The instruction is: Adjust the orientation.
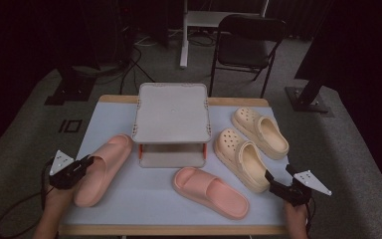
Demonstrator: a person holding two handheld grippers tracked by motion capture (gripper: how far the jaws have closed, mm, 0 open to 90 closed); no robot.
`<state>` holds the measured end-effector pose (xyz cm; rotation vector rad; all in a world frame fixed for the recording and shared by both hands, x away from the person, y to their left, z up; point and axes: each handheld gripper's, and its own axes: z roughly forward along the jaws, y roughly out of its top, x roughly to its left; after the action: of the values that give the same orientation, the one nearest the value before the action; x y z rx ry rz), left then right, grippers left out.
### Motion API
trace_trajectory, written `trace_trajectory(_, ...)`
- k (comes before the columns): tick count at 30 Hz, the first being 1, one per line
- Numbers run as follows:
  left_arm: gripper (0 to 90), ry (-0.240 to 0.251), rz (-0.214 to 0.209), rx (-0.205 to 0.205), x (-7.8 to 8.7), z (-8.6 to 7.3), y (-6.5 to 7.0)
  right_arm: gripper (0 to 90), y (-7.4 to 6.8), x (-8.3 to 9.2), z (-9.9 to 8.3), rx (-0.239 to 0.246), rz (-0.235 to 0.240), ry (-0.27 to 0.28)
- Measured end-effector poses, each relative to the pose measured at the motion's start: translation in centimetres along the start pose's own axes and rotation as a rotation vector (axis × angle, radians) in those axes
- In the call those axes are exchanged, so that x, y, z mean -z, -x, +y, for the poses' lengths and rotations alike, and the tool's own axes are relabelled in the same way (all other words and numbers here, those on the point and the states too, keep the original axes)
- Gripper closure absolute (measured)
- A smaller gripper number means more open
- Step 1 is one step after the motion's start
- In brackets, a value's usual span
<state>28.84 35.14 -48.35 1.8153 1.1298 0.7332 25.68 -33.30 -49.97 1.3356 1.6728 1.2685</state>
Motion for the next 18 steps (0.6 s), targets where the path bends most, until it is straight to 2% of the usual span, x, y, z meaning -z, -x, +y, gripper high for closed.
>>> trace_trajectory(6, 83.5, 0.009, 0.002, 0.004, 1.0, -0.1, 1.0, 12.7, -0.1, -0.1, 0.0, 0.005, 0.001, -0.004)
trace_trajectory(10, 83.4, 0.007, -0.012, -0.013, 1.7, -0.3, 1.9, 12.7, -0.1, -0.1, 0.0, 0.003, 0.005, -0.005)
trace_trajectory(12, 83.4, 0.003, -0.033, -0.026, 2.0, -0.6, 2.7, 12.6, -0.1, -0.1, 0.0, 0.003, 0.007, -0.008)
trace_trajectory(17, 83.4, -0.015, -0.039, -0.054, 2.1, -0.9, 3.4, 12.7, -0.1, -0.1, -0.1, 0.004, 0.011, -0.011)
trace_trajectory(18, 83.5, -0.026, -0.064, -0.061, 2.1, -1.1, 4.1, 12.7, -0.2, -0.2, 0.0, 0.003, 0.012, -0.013)
